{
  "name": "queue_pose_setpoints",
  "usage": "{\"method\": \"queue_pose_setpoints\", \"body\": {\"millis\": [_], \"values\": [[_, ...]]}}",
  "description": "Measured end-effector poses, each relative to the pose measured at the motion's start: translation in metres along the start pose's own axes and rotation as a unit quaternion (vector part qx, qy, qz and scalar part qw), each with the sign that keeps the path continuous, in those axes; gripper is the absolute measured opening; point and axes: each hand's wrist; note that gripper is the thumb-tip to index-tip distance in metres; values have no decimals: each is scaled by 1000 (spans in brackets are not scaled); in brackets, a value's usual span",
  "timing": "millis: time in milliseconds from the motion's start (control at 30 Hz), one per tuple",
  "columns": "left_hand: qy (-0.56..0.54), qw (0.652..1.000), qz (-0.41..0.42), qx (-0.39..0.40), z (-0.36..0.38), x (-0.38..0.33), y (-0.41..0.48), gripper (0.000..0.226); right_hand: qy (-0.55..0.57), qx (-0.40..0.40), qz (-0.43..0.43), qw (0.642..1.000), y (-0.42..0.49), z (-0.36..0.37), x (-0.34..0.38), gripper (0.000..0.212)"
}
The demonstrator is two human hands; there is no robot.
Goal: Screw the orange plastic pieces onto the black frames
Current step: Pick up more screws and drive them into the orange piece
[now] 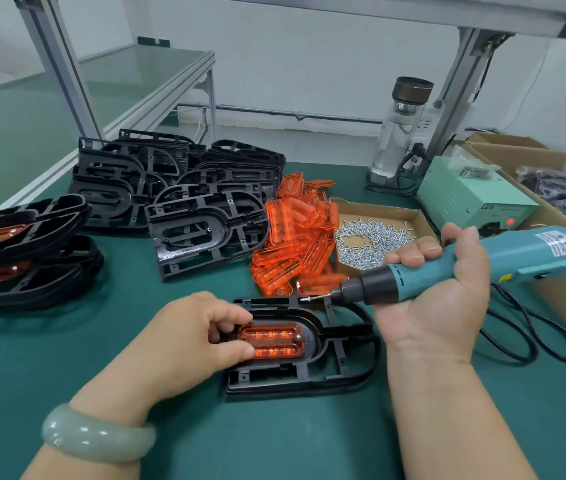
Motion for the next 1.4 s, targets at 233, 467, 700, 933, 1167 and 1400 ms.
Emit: {"method": "queue_pose_setpoints", "body": {"millis": [233, 467, 700, 933, 1167, 1400], "values": [[21, 1000, 17, 13, 3, 6, -1, 37, -23, 37, -21, 999, 2, -7, -11, 10], [11, 999, 30, -13, 15, 2, 2, 30, -53, 36, 1, 998, 3, -1, -22, 15], [-1, 1000, 17, -21, 20, 3, 2, 29, -92, 54, 29, 994, 6, 5, -40, 14], [-5, 1000, 27, 2, 17, 10, 4, 42, -142, 100, 21, 985, 8, 8, -51, 13], [-19, 999, 28, -7, 16, 11, 3, 39, -187, 139, 2, 972, 6, 14, -56, 8], [-15, 999, 28, -7, 16, 9, 2, 40, -226, 164, 3, 960, 4, 20, -58, 8]]}}
Point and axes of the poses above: each hand's wrist, its own y-axis towards the middle knuckle, its own z-axis out of the palm, x = y × z, and after that the axes turned 6 degrees about z, right-handed
